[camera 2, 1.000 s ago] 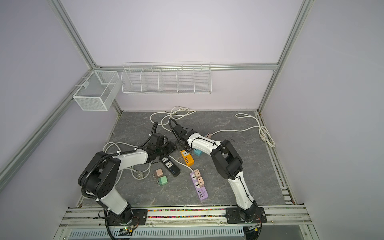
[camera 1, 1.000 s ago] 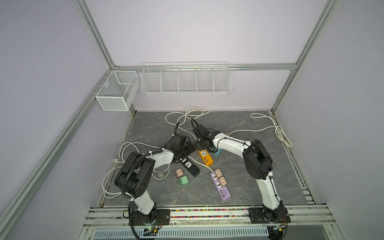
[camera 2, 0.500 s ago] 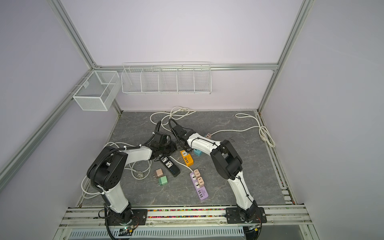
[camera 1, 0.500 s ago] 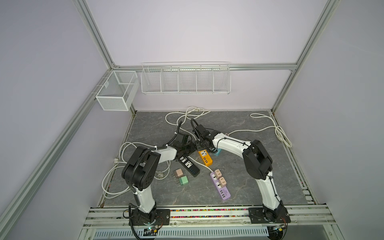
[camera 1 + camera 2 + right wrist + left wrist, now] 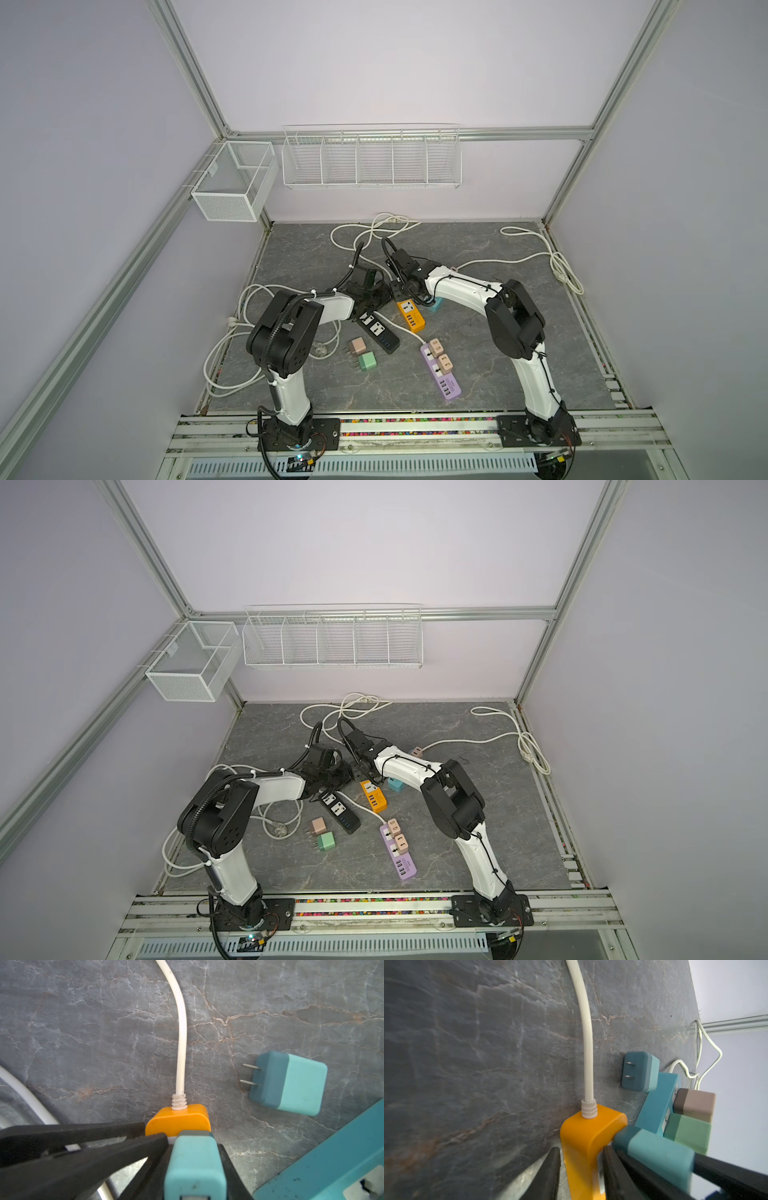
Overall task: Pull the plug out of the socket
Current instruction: 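Pull the teal adapter out with the right gripper while the left steadies the strip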
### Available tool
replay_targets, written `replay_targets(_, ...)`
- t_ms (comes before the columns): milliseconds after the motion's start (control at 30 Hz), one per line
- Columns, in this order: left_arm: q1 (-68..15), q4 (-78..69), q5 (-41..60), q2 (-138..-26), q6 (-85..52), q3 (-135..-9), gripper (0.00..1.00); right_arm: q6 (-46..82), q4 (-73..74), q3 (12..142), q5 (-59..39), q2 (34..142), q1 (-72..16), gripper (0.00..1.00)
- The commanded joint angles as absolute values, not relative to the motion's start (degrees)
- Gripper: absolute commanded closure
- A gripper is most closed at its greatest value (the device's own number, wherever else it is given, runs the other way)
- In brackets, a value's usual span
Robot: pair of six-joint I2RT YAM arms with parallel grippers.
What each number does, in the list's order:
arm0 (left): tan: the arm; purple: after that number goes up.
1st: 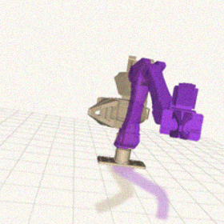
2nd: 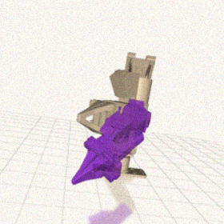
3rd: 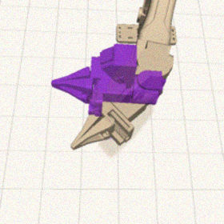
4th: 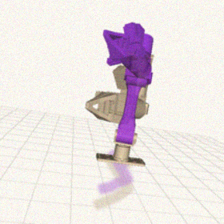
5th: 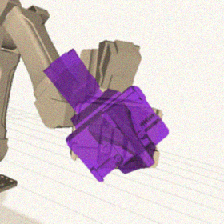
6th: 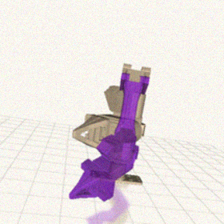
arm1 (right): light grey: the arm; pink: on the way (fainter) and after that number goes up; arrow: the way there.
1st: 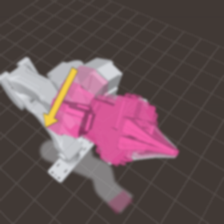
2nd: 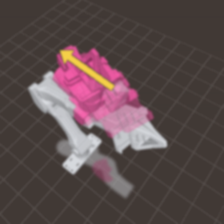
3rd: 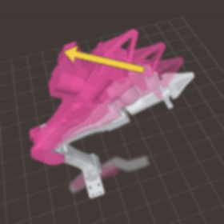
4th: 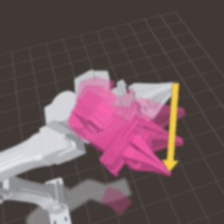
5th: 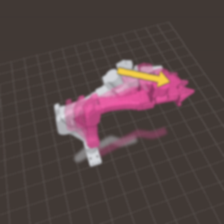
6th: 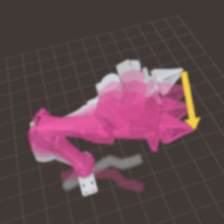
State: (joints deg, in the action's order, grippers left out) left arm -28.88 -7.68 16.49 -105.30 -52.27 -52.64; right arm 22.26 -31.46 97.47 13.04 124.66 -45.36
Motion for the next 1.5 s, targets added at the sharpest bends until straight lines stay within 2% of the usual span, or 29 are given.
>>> replay_targets(0,-30.21,-4.90,14.34,-107.43,-52.30,-52.39,0.66,21.80,-30.81,97.50,12.56,124.38,-45.66,0.72)
replay_targets(367,-30.39,-4.84,13.04,-108.16,-52.91,-50.28,0.69,21.47,-30.80,97.95,12.44,123.50,-46.61,0.72)
replay_targets(633,-31.72,-3.54,12.62,-108.33,-52.43,-51.39,0.70,21.62,-30.59,95.77,12.05,121.13,-43.99,0.72)
replay_targets(900,-31.91,-3.29,12.55,-109.54,-53.37,-52.33,0.72,21.77,-30.41,96.51,10.62,122.34,-46.46,0.72)
replay_targets(1167,-31.91,-2.09,11.64,-108.96,-52.91,-51.43,0.72,22.28,-29.42,94.14,10.22,119.93,-43.08,0.72)
replay_targets(1467,-31.91,-1.64,11.23,-109.13,-53.09,-51.35,0.73,21.21,-31.02,95.88,11.72,121.46,-46.23,0.72)
